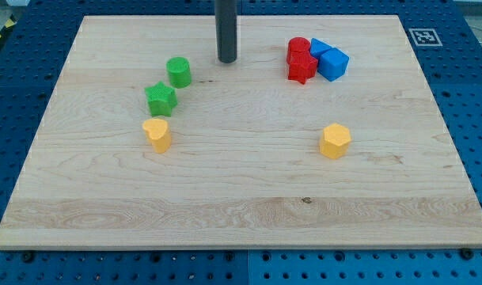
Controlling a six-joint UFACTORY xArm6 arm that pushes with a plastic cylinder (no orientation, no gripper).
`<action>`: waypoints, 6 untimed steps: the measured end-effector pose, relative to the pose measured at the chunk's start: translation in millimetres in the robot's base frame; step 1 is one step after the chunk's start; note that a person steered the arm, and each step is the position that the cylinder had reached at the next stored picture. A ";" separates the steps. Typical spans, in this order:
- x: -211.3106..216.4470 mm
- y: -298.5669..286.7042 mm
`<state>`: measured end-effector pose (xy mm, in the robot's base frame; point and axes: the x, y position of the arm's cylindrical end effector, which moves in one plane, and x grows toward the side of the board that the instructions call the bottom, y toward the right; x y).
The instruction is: Push the green circle into the green star
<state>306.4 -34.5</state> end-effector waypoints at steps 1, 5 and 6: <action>0.0 -10.2; -4.1 -49.4; -4.1 -52.3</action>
<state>302.3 -86.8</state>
